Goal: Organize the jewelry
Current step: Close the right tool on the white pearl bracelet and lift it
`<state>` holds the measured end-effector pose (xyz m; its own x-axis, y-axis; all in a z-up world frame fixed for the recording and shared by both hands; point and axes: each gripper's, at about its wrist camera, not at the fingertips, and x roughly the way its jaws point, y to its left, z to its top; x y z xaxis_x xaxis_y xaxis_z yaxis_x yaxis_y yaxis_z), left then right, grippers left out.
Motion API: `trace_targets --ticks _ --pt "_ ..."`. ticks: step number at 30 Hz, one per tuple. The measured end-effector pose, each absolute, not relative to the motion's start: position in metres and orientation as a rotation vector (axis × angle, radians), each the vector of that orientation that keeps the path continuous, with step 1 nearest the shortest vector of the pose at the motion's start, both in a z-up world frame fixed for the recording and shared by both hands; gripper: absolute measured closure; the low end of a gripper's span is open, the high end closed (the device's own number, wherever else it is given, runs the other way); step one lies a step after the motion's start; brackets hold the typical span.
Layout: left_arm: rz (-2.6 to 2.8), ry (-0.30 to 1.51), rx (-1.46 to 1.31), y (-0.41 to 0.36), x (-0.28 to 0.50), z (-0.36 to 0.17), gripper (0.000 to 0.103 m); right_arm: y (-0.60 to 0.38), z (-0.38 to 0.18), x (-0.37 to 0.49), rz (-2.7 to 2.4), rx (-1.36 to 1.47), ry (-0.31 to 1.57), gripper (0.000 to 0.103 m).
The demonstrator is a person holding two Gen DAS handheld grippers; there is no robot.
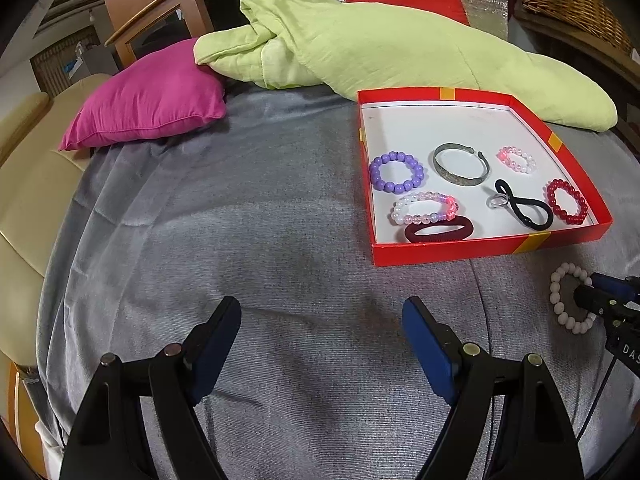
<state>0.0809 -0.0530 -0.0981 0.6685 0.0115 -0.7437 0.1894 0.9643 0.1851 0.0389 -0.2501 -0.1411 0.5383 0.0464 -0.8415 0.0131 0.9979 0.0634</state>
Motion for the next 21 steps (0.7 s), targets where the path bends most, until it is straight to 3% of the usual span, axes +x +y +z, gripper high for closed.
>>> trace_targets --ticks 3,7,21 --pt "-0.103 0.835 0.261 -0.054 0.080 -0.099 0.020 -0.250 -0.141 0.038 0.016 0.063 1.001 0.079" --pt "-0.106 0.835 0.261 -0.054 0.079 -0.098 0.020 -0.249 -0.140 0.037 0.005 0.053 0.990 0.092" --pt "-0.109 0.832 0.259 -0.053 0.080 -0.096 0.020 -0.245 -0.107 0.022 0.074 0.099 0.842 0.092"
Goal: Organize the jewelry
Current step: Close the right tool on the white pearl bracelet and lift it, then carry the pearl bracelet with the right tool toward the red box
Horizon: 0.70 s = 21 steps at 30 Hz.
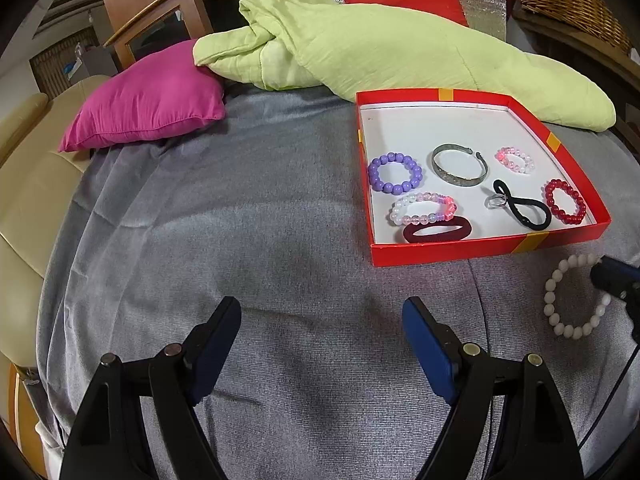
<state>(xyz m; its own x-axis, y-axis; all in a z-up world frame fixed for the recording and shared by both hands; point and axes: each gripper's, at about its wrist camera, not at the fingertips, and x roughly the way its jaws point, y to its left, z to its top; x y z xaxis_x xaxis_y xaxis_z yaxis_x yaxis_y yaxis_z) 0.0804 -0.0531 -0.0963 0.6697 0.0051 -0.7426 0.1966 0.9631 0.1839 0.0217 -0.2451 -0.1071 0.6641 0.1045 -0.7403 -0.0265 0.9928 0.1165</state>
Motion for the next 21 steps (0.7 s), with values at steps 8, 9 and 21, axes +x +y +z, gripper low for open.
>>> trace_targets --ticks 8,9,21 --pt "-0.111 0.826 0.265 -0.057 0.079 -0.096 0.020 -0.248 -0.089 0.014 0.103 0.143 0.757 0.092" --pt "-0.112 0.823 0.266 -0.058 0.078 -0.095 0.020 -0.248 -0.087 0.013 0.109 0.145 0.745 0.092" --pt "-0.119 0.806 0.278 -0.063 0.075 -0.092 0.020 -0.247 -0.077 0.006 0.135 0.164 0.705 0.092"
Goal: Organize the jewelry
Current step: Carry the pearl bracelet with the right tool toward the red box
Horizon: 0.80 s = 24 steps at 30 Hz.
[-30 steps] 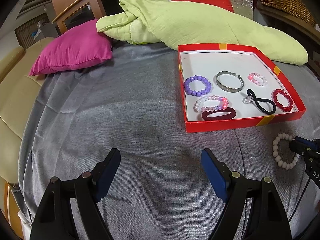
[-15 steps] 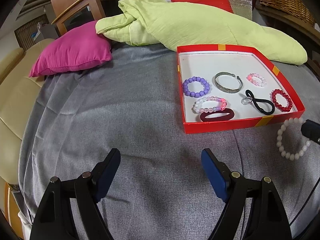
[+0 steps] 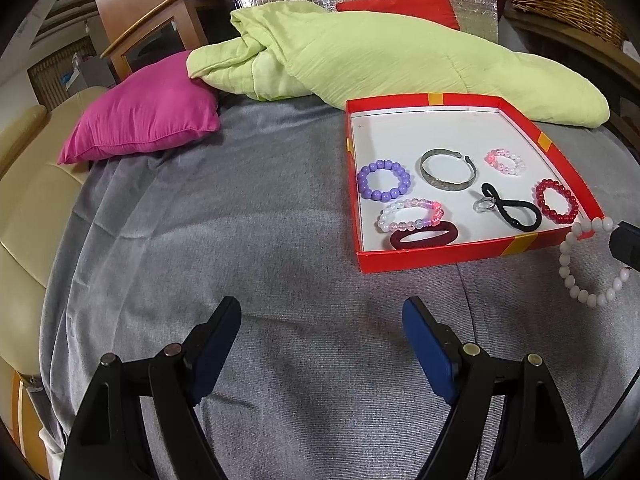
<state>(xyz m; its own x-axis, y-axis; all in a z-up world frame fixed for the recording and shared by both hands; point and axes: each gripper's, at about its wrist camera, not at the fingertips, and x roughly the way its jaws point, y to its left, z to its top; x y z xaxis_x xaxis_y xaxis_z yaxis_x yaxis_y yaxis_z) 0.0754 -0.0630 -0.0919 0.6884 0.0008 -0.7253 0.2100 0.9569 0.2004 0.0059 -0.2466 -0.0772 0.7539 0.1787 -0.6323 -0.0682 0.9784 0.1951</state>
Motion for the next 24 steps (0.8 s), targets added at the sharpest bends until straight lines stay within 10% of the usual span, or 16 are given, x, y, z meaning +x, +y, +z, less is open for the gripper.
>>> trace_targets --ticks 24 --pt "-0.123 0.753 0.249 -0.062 0.069 -0.078 0.020 -0.234 -0.072 0.005 0.176 0.177 0.686 0.092"
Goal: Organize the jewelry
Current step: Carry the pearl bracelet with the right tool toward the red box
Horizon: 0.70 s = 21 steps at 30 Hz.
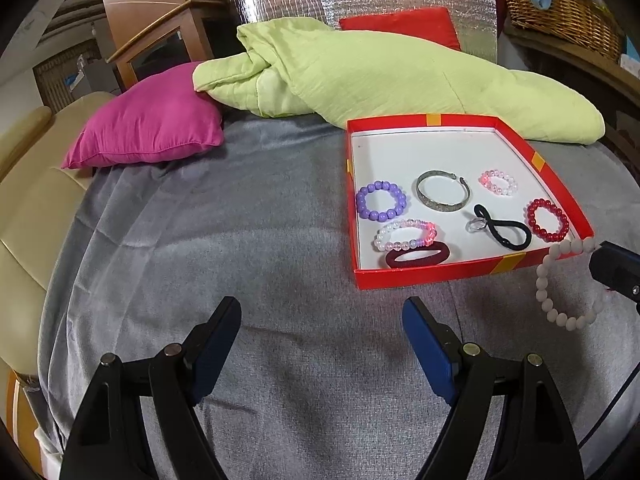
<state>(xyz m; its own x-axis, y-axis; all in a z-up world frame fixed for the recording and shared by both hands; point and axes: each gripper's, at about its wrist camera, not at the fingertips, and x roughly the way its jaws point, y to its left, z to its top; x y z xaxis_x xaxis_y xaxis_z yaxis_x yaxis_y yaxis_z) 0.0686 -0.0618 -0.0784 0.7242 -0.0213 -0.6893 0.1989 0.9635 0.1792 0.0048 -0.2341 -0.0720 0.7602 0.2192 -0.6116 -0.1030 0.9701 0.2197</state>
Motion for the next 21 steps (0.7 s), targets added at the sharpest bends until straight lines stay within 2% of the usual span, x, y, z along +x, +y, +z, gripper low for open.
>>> trace_targets --ticks 21 --pt "-0.153 0.657 0.222 -0.069 0.059 -0.063 0.020 -0.238 -0.068 0.001 0.176 0.195 0.665 0.092"
